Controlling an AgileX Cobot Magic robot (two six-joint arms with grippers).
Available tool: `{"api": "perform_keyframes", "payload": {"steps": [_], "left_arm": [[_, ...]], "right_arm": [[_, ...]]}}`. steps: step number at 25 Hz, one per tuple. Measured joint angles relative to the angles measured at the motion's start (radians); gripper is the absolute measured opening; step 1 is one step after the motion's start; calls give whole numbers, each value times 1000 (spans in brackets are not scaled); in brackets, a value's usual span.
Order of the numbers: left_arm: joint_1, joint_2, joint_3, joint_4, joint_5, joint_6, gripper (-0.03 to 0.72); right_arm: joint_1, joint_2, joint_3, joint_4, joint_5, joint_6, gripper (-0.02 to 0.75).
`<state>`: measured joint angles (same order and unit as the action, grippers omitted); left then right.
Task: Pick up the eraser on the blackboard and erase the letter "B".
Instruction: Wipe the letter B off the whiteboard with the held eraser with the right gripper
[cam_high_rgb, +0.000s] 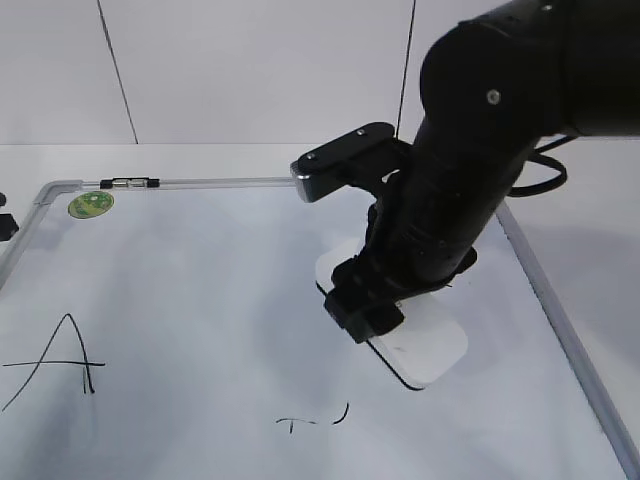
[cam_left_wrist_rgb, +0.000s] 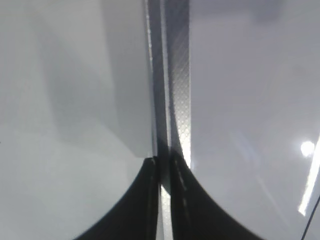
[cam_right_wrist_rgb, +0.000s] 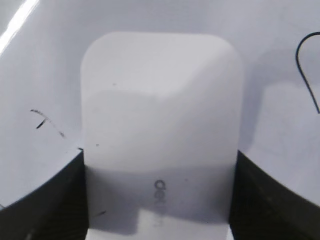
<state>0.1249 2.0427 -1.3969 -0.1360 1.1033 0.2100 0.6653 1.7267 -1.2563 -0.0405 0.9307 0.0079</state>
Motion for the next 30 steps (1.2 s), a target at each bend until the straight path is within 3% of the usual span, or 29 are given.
{"api": "perform_keyframes", "payload": {"steps": [6, 14, 22, 30], "left_arm": [[0, 0, 0, 0, 2, 0, 13], [0, 0, 0, 0, 2, 0, 13], [0, 0, 0, 0, 5, 0, 13], [0, 0, 0, 2, 5, 0, 13]], "right_arm": [[96, -17, 42, 2, -79, -32, 519], [276, 142, 16, 15, -158, -36, 519], [295, 296, -153, 17, 26, -40, 519], [293, 335, -186, 21, 75, -15, 519]]}}
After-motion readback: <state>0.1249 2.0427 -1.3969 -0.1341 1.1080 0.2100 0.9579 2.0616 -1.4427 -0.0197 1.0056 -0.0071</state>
